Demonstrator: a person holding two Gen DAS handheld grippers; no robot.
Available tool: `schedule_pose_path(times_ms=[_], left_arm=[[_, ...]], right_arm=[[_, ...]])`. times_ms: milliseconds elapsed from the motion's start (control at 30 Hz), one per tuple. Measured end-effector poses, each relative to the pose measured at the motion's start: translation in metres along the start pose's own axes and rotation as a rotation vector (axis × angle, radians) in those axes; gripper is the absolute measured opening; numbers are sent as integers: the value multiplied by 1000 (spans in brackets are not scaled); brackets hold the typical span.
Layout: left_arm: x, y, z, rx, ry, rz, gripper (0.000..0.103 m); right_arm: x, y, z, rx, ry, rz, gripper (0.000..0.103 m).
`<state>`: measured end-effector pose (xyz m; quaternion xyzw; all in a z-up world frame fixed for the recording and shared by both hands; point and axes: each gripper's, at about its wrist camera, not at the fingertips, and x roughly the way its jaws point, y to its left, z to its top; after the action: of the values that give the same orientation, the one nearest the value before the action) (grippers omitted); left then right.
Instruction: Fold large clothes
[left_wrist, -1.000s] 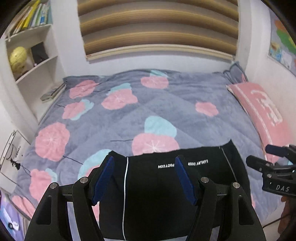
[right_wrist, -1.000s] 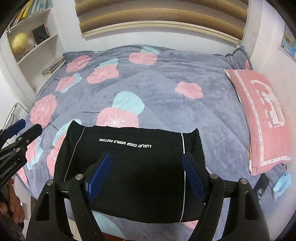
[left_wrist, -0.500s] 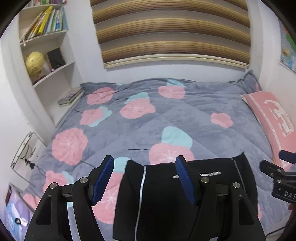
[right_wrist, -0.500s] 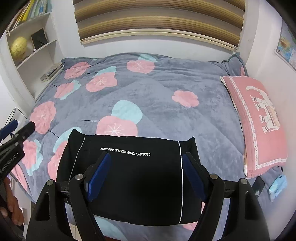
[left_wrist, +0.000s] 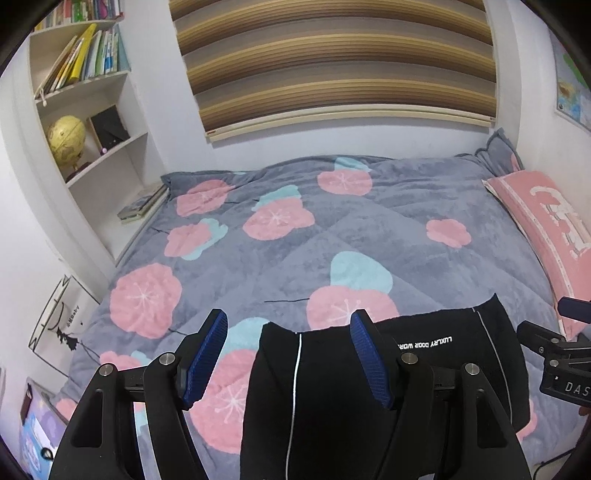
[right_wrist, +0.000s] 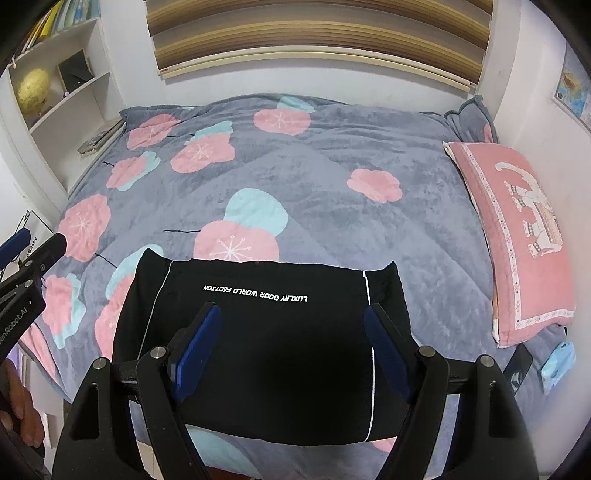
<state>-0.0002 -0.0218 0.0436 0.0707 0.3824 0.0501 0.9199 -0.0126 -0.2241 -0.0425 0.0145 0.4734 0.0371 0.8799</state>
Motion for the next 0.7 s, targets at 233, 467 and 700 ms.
schedule_pose_path(times_ms=[233, 467, 700], left_arm=[[10, 4, -3, -2, 38, -1, 70], [14, 0, -5, 8, 53, -4, 70], [15, -6, -8, 19, 66, -14, 70]], right_arm=[[6, 0, -4, -2, 22, 1, 82], [9, 0, -6, -10, 34, 0, 82], [12, -2, -8, -6, 45, -1, 82]])
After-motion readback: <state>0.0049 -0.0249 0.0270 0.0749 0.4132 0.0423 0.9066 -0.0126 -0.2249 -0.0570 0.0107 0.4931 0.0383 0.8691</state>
